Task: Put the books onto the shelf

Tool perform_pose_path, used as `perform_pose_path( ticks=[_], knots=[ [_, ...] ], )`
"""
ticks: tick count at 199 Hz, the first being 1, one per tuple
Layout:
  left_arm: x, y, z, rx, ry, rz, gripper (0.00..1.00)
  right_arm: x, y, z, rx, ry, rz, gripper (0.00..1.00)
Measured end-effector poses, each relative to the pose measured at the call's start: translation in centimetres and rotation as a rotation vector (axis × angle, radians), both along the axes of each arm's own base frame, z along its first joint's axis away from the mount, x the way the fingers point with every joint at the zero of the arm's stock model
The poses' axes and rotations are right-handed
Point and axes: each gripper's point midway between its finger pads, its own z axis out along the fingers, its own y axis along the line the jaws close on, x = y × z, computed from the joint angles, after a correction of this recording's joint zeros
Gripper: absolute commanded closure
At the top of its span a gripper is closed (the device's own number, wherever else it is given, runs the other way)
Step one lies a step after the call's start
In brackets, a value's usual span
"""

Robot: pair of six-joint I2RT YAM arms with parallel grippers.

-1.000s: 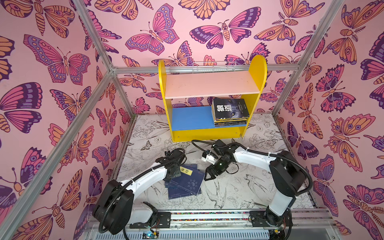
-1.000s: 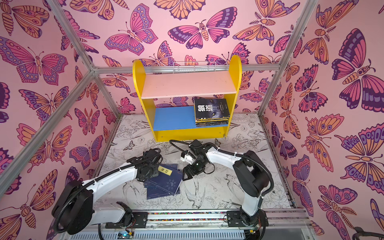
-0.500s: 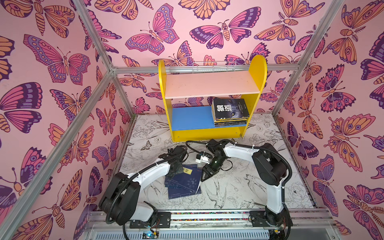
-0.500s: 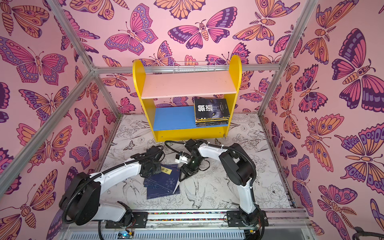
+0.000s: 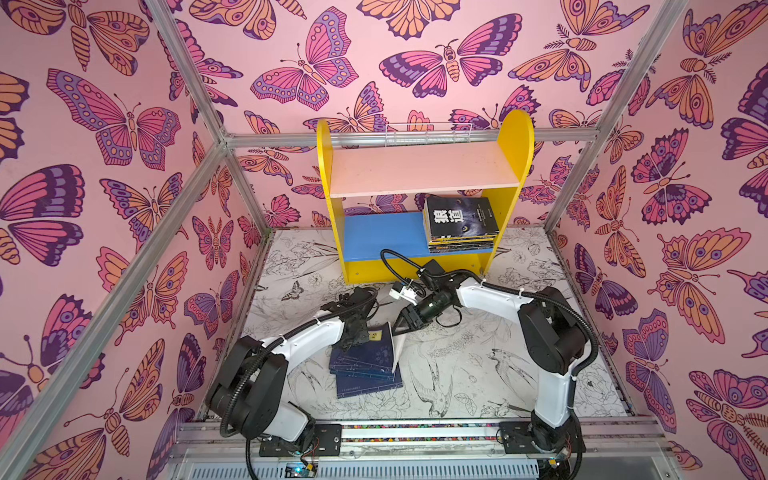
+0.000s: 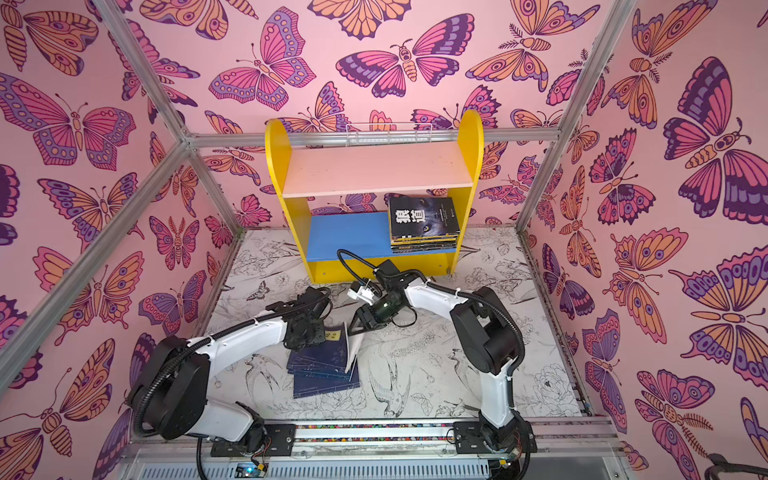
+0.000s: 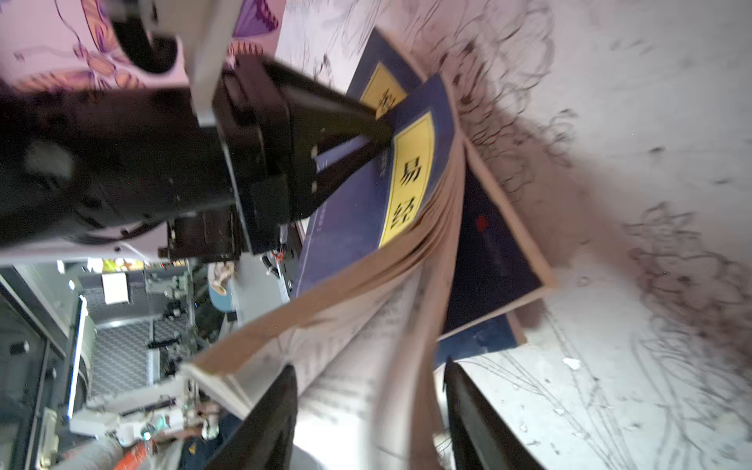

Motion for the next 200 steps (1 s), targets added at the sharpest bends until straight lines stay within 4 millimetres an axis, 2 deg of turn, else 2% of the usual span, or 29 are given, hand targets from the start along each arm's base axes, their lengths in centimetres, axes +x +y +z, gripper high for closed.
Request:
perform_pose_path(
  ticks=[25,50,61,95,152,181,200],
  knots=[
    [0.4,-0.7,0.0,-0.018,0.010,-0.015,0.72,2.0,-0.8,0.7,0.050,0.006,-0.086,0.43],
    [1.3,-1.6,-0.1,-0.030,0.019,-0.026,0.72,2.4,-0.3,1.6,0.095,0.007,-0.096,0.42],
    [1.8,-2.0,-0.2,-0.036,0.019,-0.027,0.72,2.4,-0.3,1.5,0.089,0.006,-0.097,0.38],
    [2.4,-2.4,-0.4,-0.040,0.013,-0.027,0.73,2.0,-1.8,-0.7,-0.031,-0.012,-0.097,0.29],
    [2.7,-2.5,-0.5,-0.044,0.005,-0.027,0.74,1.9,-3.3,-6.7,-0.203,0.015,-0.081,0.28],
    [2.7,-2.5,-0.5,-0.041,0.004,-0.025,0.74,1.6,-3.1,-6.6,-0.174,0.019,-0.052,0.30],
    [2.7,-2.5,-0.5,-0.039,0.001,-0.023,0.74,1.1,-2.9,-6.4,-0.140,0.036,-0.037,0.37]
  ],
)
